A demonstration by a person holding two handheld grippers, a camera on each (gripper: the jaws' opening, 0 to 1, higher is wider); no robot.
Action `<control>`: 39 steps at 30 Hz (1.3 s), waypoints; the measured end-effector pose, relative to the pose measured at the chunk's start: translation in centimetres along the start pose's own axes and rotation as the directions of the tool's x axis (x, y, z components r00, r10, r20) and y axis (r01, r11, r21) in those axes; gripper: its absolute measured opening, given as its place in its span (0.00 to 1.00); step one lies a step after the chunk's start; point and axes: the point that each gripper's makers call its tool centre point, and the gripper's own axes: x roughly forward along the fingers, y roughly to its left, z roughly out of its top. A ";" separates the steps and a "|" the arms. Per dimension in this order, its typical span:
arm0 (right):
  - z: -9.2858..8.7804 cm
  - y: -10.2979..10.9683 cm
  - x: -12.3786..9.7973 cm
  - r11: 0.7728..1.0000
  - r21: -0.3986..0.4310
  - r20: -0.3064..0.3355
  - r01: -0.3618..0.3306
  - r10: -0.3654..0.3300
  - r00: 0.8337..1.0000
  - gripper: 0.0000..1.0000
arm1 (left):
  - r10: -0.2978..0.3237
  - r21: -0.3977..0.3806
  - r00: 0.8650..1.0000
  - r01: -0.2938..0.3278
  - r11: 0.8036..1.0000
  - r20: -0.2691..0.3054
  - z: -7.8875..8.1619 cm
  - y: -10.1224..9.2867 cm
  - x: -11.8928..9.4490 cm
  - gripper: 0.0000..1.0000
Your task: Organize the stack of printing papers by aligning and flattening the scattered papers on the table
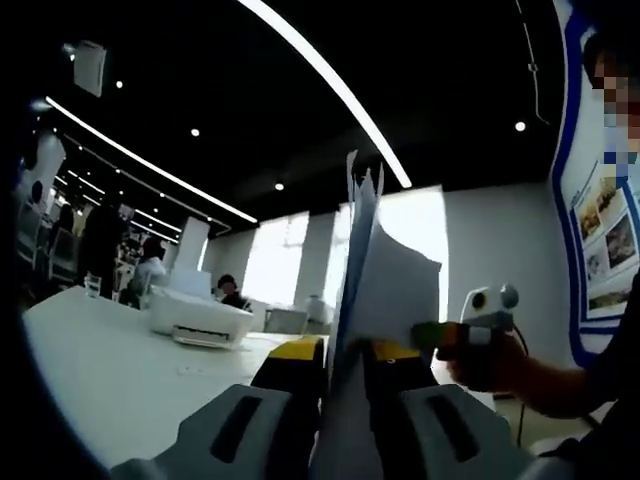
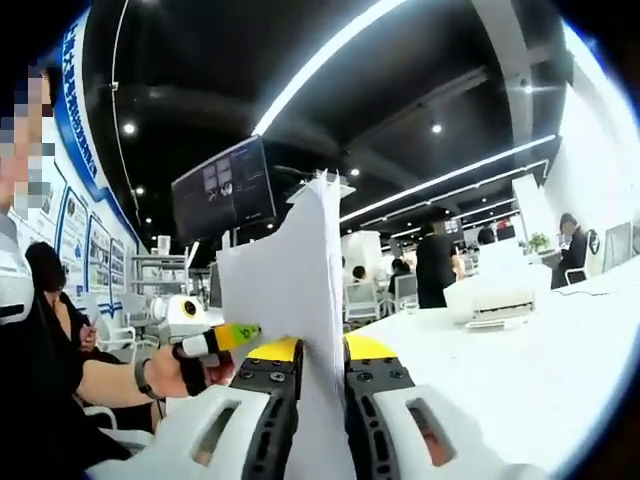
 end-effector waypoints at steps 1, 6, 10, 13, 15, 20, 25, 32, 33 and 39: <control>0.0 0.0 0.0 1.000 -0.004 -0.003 0.001 -0.001 1.000 0.05 | -0.005 0.002 1.000 0.005 1.000 -0.002 -0.1 -0.1 0.0 0.21; 0.4 0.6 -0.1 0.999 -0.033 -0.017 -0.029 0.028 0.999 0.00 | -0.008 0.015 1.000 0.008 1.000 -0.011 0.1 0.0 0.0 0.21; 1.3 0.6 -0.1 0.996 -0.081 -0.019 -0.036 0.034 0.999 0.00 | -0.010 0.019 1.000 0.011 1.000 -0.017 0.7 0.5 -0.4 0.23; 2.6 0.9 0.1 0.985 -0.161 -0.048 -0.069 0.062 0.997 0.00 | 0.007 0.074 1.000 -0.005 0.997 -0.022 1.8 1.1 -1.1 0.25; 3.7 1.3 0.3 0.968 -0.234 -0.085 -0.092 0.074 0.994 0.00 | 0.015 0.086 1.000 -0.014 0.996 -0.014 2.9 1.4 -1.7 0.26; 5.6 2.3 0.9 0.930 -0.335 -0.162 -0.155 0.105 0.981 0.00 | 0.059 0.181 0.998 -0.059 0.982 0.010 6.0 2.3 -3.1 0.29; 5.6 2.8 1.5 0.883 -0.421 -0.274 -0.207 0.094 0.957 0.00 | 0.081 0.298 0.997 -0.074 0.952 -0.008 10.1 3.0 -4.2 0.37; 4.7 3.4 2.4 0.836 -0.496 -0.341 -0.237 0.064 0.938 0.00 | -0.006 0.370 0.989 0.060 0.927 -0.145 12.1 1.4 -4.4 0.48; 4.6 3.4 2.5 0.831 -0.501 -0.348 -0.241 0.062 0.936 0.00 | -0.024 0.378 0.983 0.093 0.921 -0.185 11.8 1.0 -4.3 0.48; 4.1 4.2 3.0 0.789 -0.544 -0.403 -0.286 0.053 0.914 0.00 | -0.112 0.388 0.941 0.238 0.890 -0.319 10.3 -2.0 -3.3 0.50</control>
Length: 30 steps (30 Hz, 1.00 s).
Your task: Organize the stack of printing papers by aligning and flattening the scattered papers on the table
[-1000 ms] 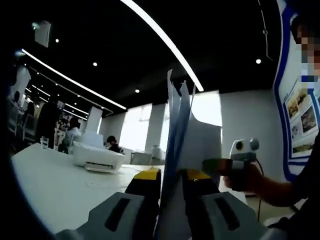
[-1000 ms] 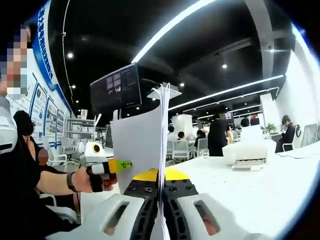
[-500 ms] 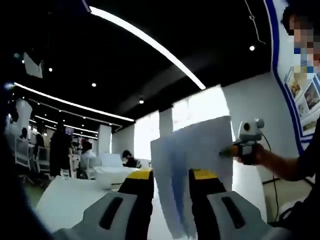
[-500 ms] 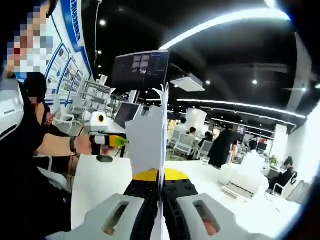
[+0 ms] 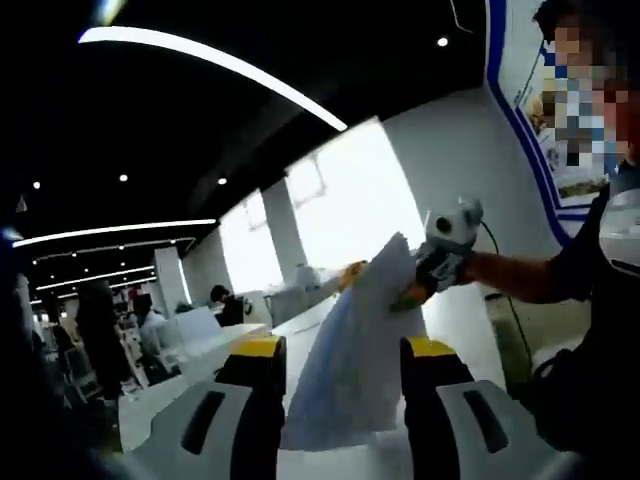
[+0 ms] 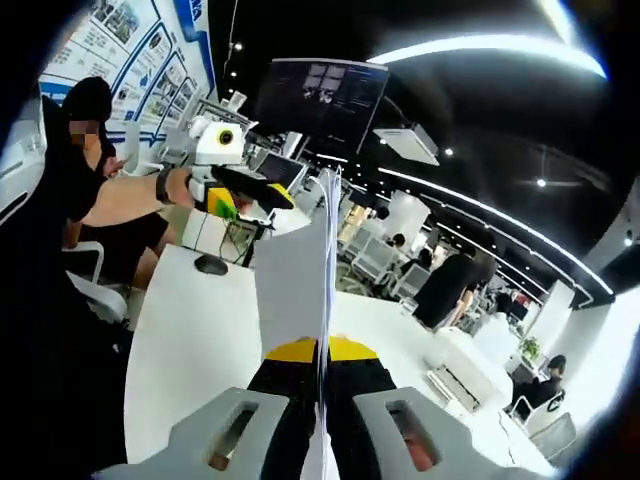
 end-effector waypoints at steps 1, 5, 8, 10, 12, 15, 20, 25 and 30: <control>0.1 0.2 0.1 1.000 -0.009 -0.007 -0.006 0.006 1.000 0.00 | -0.002 0.042 1.000 0.003 0.999 -0.023 -0.1 -0.1 0.3 0.50; 0.4 1.0 0.6 0.997 -0.070 -0.044 -0.032 0.029 0.999 0.00 | 0.008 0.143 0.996 0.004 0.990 -0.086 -0.5 -0.1 1.3 0.53; 0.5 1.6 0.9 0.994 -0.100 -0.061 -0.050 0.044 0.997 0.00 | 0.002 0.186 0.992 0.022 0.982 -0.126 -1.0 -0.3 1.9 0.54; 0.7 2.0 0.9 0.991 -0.114 -0.064 -0.063 0.055 0.996 0.00 | -0.010 0.187 0.991 0.034 0.982 -0.130 -1.2 -0.4 2.2 0.53; 0.9 2.5 1.0 0.989 -0.129 -0.063 -0.076 0.068 0.996 0.00 | -0.031 0.177 0.989 0.056 0.983 -0.142 -1.6 -0.7 2.5 0.48; 1.1 3.1 1.1 0.987 -0.135 -0.057 -0.092 0.085 0.995 0.00 | -0.067 0.162 0.981 0.097 0.982 -0.181 -2.6 -1.4 3.0 0.36; 1.4 3.9 1.2 0.982 -0.144 -0.048 -0.119 0.113 0.992 0.00 | -0.091 0.188 0.975 0.130 0.974 -0.203 -3.3 -2.6 3.6 0.27; 1.0 3.8 1.2 0.986 -0.126 -0.040 -0.109 0.104 0.994 0.00 | -0.098 0.150 0.978 0.127 0.980 -0.186 -3.4 -2.9 3.8 0.08; 1.5 2.7 0.7 0.987 -0.154 0.048 -0.037 0.045 0.998 0.11 | -0.067 0.101 0.989 0.081 0.992 -0.134 -2.9 -2.4 3.4 0.06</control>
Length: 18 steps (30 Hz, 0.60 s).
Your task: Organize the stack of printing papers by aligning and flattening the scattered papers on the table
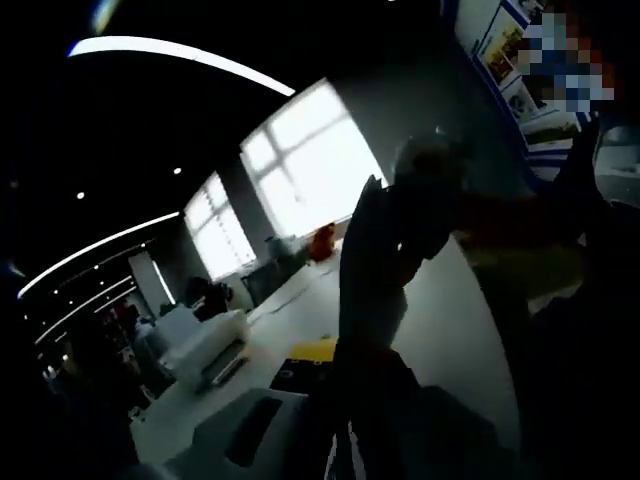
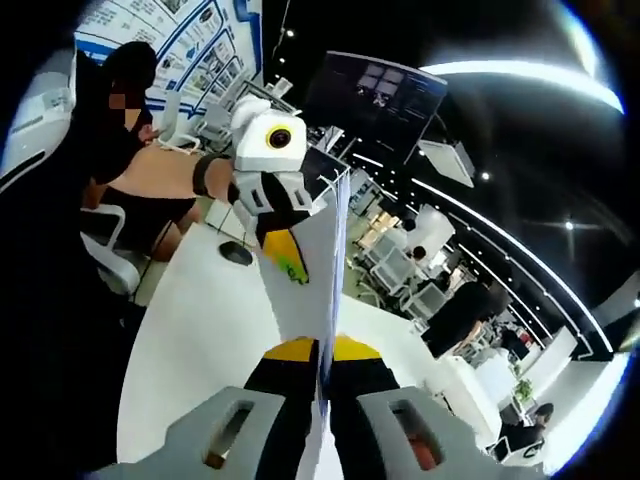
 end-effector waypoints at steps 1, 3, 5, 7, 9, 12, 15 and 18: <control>-0.2 -0.4 -0.2 1.000 0.026 0.008 0.017 -0.017 1.000 0.18 | 0.012 -0.017 1.000 -0.012 1.000 0.015 0.2 0.3 -0.2 0.06; -0.7 -1.1 -0.8 0.996 0.079 0.033 0.038 -0.041 0.999 0.25 | 0.017 -0.060 0.998 -0.013 0.998 0.066 0.9 0.7 -0.9 0.05; -1.2 -1.8 -1.6 0.989 0.139 0.068 0.050 -0.060 0.996 0.26 | 0.028 -0.095 0.993 -0.017 0.995 0.113 1.7 1.2 -1.8 0.05; -1.8 -2.7 -2.5 0.975 0.212 0.112 0.066 -0.091 0.990 0.30 | 0.038 -0.130 0.986 -0.017 0.991 0.162 2.6 1.7 -2.7 0.05; -2.5 -3.6 -3.6 0.945 0.322 0.169 0.060 -0.120 0.978 0.35 | 0.047 -0.171 0.975 -0.009 0.985 0.216 3.6 2.1 -3.6 0.05; -3.0 -4.4 -5.0 0.904 0.426 0.251 0.028 -0.148 0.957 0.42 | 0.067 -0.217 0.961 -0.007 0.976 0.268 4.5 3.0 -4.9 0.05; -3.8 -5.2 -6.4 0.862 0.507 0.321 0.019 -0.209 0.924 0.52 | 0.086 -0.274 0.938 0.010 0.962 0.335 5.6 3.6 -6.1 0.05; -4.5 -5.2 -7.1 0.815 0.579 0.390 -0.021 -0.255 0.885 0.61 | 0.087 -0.328 0.906 0.059 0.943 0.415 6.7 4.0 -7.2 0.05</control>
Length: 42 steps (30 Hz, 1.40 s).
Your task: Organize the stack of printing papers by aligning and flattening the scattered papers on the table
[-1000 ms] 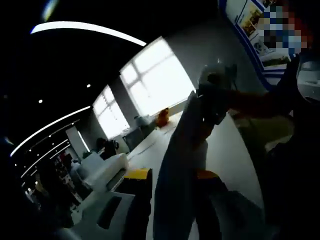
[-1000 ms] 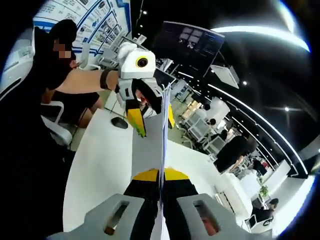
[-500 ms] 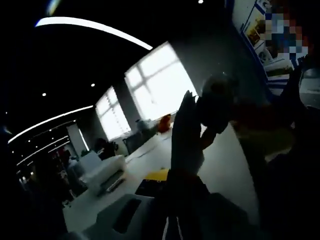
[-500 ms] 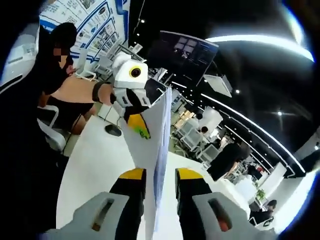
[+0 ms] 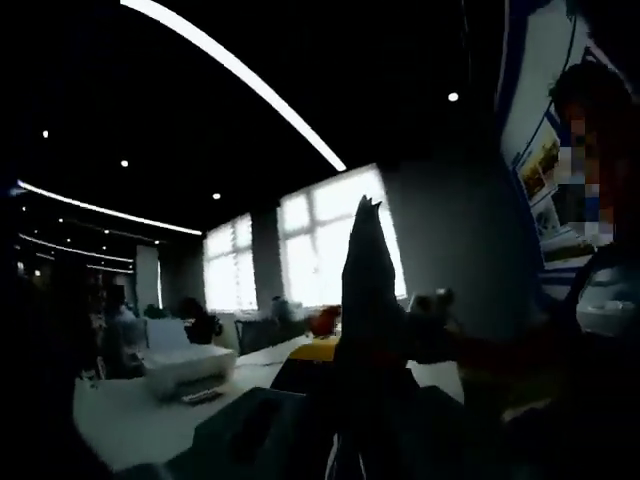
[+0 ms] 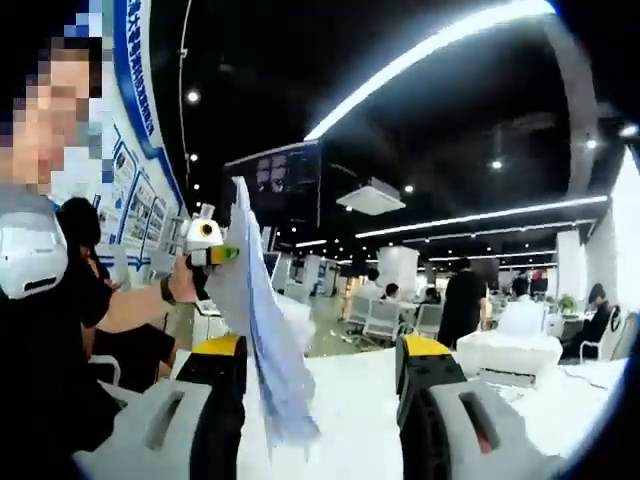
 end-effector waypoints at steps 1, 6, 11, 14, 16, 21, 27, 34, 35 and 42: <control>-0.2 -0.1 -0.1 0.999 0.034 0.024 -0.004 0.003 1.000 0.61 | -0.007 -0.018 1.000 0.008 1.000 0.021 0.3 -0.1 -0.1 0.05; -0.4 -0.3 0.0 0.997 0.080 0.088 0.000 -0.007 0.996 0.36 | -0.002 -0.105 0.998 0.009 0.994 0.066 0.3 0.2 -0.3 0.05; -0.5 0.2 0.2 1.000 0.028 0.078 0.009 -0.011 0.997 0.03 | 0.027 -0.151 0.996 -0.013 0.988 0.089 -1.3 0.6 -0.8 0.05; -1.1 0.7 0.3 0.998 0.062 0.057 -0.015 0.012 0.998 0.00 | 0.058 -0.160 0.996 -0.047 0.986 0.065 -3.2 1.2 -1.0 0.05; -1.9 0.2 0.1 0.998 0.054 0.020 0.030 -0.031 0.999 0.00 | 0.103 -0.117 0.994 -0.097 0.988 0.044 -4.6 2.0 -1.3 0.06; -3.7 -0.2 -0.3 0.978 -0.136 -0.039 0.155 -0.162 0.986 0.00 | 0.172 0.105 0.985 -0.171 0.980 -0.002 -8.2 2.0 -1.1 0.06; -6.7 0.8 -0.6 0.952 -0.214 -0.045 0.219 -0.234 0.971 0.00 | 0.308 0.190 0.951 -0.297 0.936 -0.029 -14.5 3.3 -1.3 0.06; -11.6 0.3 -1.8 0.958 -0.150 -0.146 0.244 -0.266 0.953 0.09 | 0.363 0.120 0.925 -0.350 0.929 -0.108 -19.9 2.7 -2.1 0.17; -11.7 0.2 -1.9 0.957 -0.148 -0.149 0.250 -0.271 0.951 0.09 | 0.357 0.115 0.929 -0.345 0.931 -0.101 -19.8 2.4 -2.1 0.17; -11.9 -0.5 -3.0 0.950 -0.145 -0.170 0.278 -0.300 0.939 0.15 | 0.385 0.149 0.915 -0.367 0.918 -0.119 -19.4 2.6 -2.5 0.20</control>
